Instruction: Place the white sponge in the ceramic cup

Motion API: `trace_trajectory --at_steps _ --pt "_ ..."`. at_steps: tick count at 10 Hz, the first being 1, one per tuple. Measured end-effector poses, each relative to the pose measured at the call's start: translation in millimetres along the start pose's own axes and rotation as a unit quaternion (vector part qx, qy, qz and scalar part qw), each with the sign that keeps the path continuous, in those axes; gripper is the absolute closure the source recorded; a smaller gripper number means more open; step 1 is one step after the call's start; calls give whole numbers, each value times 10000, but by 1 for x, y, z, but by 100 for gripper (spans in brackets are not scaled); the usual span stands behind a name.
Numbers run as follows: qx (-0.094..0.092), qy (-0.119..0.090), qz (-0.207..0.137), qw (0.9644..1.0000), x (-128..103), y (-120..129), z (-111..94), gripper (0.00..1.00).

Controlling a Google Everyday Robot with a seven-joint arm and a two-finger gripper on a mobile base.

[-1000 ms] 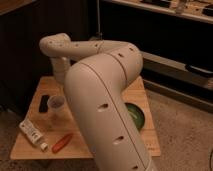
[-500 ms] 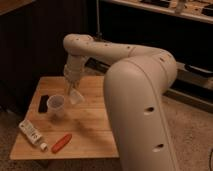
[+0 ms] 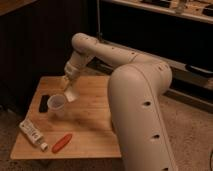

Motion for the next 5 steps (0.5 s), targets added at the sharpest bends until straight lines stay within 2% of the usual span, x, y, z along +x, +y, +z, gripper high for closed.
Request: trace_trajectory --at_steps 1,2,5 --pt "88 101 -176 9998 7 0 2 100" --pt "174 298 -510 9981 15 -2 5 100" --pt "293 661 -1241 9896 25 -6 5 100"
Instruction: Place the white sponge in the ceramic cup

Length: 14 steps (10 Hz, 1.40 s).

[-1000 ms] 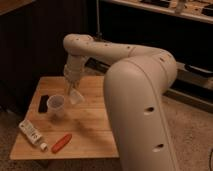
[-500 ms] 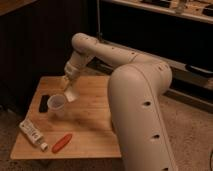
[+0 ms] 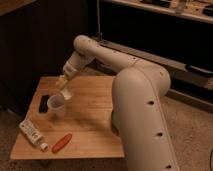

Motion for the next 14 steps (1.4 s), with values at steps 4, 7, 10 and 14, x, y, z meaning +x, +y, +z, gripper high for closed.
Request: trace_trajectory --at_steps 4,7,10,14 --pt "286 110 -356 9989 14 -10 13 100" --pt "613 -23 -464 9970 29 -36 39 100" --pt "869 33 -610 9943 34 -41 45 100" --pt "1038 80 -789 9914 36 -41 48 100"
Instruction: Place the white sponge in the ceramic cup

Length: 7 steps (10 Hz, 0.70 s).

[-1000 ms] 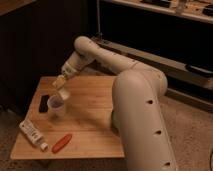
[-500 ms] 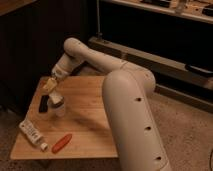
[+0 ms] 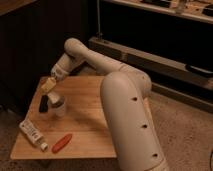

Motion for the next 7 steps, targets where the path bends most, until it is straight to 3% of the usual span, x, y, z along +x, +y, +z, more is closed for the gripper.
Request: trace_trajectory --at_steps 2,7 --pt "-168 11 123 9998 -7 4 3 100" --pt "-150 24 77 9999 -9 5 8 100"
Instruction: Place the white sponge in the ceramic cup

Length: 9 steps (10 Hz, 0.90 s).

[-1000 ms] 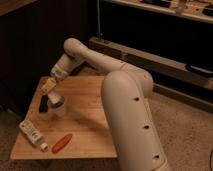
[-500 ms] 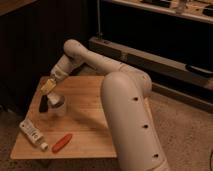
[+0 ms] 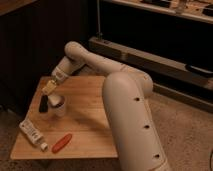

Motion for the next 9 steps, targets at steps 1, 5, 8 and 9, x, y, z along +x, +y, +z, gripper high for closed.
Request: trace_trajectory --at_steps 1,5,8,9 --pt "-3 4 0 10000 0 0 1 100" --pt "-4 36 -5 10000 -2 2 5 100" --pt "-45 69 -8 10000 -5 4 6 100" --pt "-40 70 -9 10000 -5 4 7 100"
